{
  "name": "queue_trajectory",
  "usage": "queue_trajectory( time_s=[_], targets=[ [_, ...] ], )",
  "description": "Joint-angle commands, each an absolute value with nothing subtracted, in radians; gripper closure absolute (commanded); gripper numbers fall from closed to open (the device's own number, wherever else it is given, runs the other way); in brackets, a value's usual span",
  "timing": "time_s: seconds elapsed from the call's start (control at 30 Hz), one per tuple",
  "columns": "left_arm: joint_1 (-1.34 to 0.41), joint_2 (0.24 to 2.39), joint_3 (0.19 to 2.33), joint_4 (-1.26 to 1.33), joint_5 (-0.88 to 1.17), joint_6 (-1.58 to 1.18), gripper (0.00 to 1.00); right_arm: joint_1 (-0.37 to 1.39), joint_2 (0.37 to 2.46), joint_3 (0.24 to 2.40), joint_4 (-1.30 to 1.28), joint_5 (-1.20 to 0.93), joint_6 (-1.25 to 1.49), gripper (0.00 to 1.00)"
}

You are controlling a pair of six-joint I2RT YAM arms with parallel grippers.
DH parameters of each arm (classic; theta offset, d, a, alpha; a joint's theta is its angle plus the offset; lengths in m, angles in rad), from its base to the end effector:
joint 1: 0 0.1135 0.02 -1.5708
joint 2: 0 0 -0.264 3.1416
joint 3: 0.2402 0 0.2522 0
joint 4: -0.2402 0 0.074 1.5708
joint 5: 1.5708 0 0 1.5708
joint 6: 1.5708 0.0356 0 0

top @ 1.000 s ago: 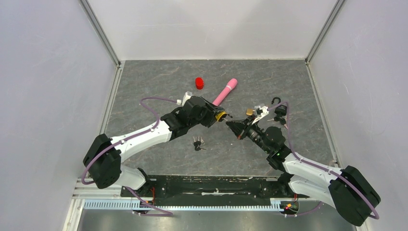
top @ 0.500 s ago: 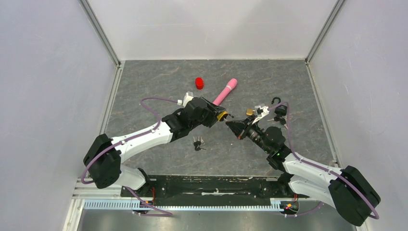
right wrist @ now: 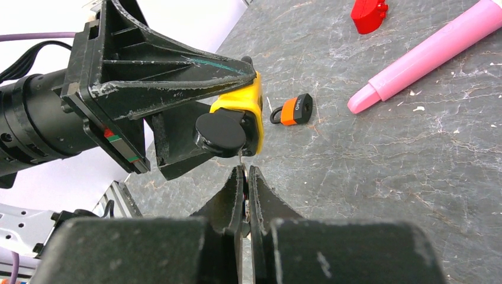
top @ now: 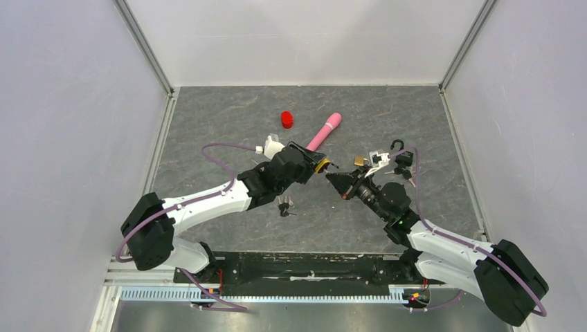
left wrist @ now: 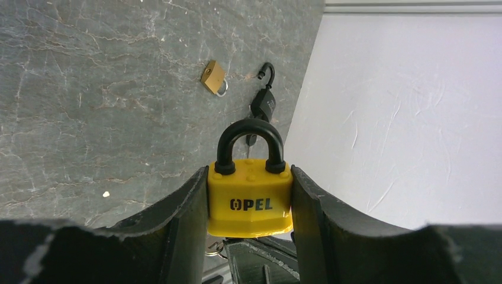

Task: Unlock with the key

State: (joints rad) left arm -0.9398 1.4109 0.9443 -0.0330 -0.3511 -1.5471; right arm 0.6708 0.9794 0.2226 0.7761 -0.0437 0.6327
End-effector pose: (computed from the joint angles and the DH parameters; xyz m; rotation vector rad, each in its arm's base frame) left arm 0.1975 -0.2496 0.2661 -0.8961 2.0702 -1.1328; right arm 0.1570 0.1266 0.2102 -0.0682 1.6504 1.0499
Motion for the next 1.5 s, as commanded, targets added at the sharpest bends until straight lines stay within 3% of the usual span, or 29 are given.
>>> queue_trajectory(
  time_s=[0.0, 0.37, 0.67, 0.9, 1.23, 1.37, 1.47],
  targets=[
    [-1.039, 1.387, 0.958, 0.031, -0.377, -1.602, 0.98, 0.67, 0.966, 0.225, 0.821, 0.035, 0.632, 1.0],
    [-1.133, 1.409, 0.96, 0.011, -0.497, -1.649, 0.98, 0.671, 0.95, 0.133, 1.043, 0.056, 0.624, 1.0],
    [-1.144, 1.383, 0.928, 0.023, -0.517, -1.598, 0.98, 0.66, 0.899, 0.168, 0.928, 0.079, 0.596, 1.0],
    [-1.143, 1.376, 0.92, 0.064, -0.465, -1.545, 0.98, 0.618, 0.964, 0.243, 0.925, -0.104, 0.567, 1.0],
    [-1.166, 1.391, 0.941, 0.115, -0.42, -1.508, 0.98, 0.602, 1.022, 0.253, 1.015, -0.043, 0.519, 1.0],
    [-1.166, 1.407, 0.941, 0.124, -0.396, -1.529, 0.98, 0.582, 1.044, 0.234, 1.141, -0.113, 0.491, 1.0],
    [-1.148, 1.364, 0.916, 0.097, -0.45, -1.524, 0.98, 0.552, 1.041, 0.232, 1.158, -0.203, 0.486, 0.93]
  ],
)
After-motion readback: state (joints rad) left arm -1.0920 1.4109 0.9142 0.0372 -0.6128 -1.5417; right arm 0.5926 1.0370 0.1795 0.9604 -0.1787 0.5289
